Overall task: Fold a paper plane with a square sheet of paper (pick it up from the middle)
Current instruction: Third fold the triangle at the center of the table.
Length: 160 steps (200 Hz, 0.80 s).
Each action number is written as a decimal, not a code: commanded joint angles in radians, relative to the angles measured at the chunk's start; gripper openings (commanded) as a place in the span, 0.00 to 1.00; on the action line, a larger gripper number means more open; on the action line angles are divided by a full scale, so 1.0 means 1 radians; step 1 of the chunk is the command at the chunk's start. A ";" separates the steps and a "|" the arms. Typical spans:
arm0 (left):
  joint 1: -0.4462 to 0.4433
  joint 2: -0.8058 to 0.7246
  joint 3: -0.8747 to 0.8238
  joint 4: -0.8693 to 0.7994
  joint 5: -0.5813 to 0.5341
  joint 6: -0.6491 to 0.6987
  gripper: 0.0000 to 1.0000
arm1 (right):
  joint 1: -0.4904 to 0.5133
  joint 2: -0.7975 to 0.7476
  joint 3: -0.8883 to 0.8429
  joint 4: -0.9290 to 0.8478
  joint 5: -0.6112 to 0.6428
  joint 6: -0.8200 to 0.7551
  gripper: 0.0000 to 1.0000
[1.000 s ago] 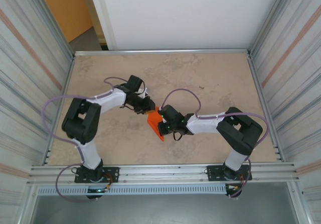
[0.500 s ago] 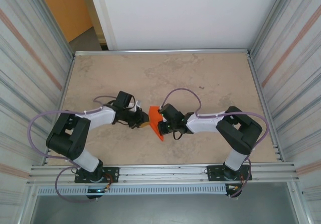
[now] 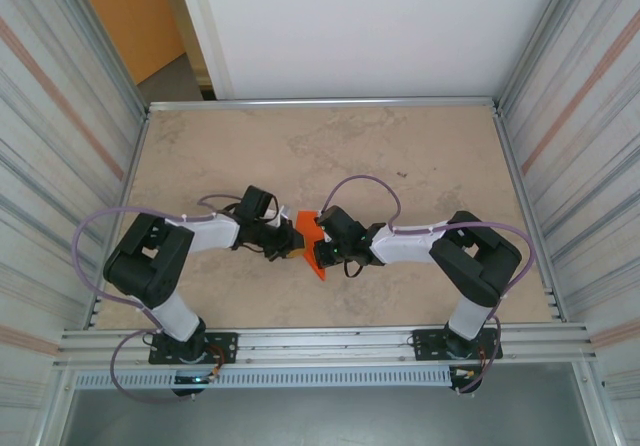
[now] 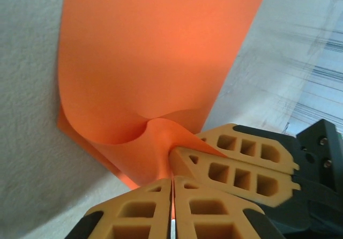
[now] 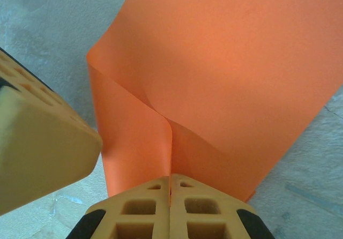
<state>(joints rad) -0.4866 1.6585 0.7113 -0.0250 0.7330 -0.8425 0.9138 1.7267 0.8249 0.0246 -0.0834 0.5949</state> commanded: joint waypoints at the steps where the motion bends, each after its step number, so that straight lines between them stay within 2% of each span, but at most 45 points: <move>1: -0.005 0.011 0.015 -0.020 0.011 0.024 0.11 | -0.009 0.039 -0.007 -0.090 0.007 0.017 0.00; 160: -0.006 0.059 0.034 -0.059 -0.025 0.066 0.10 | -0.008 0.037 -0.004 -0.094 0.004 0.018 0.00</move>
<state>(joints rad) -0.4866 1.6958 0.7223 -0.0559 0.7212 -0.8059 0.9138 1.7267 0.8249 0.0242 -0.0834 0.5953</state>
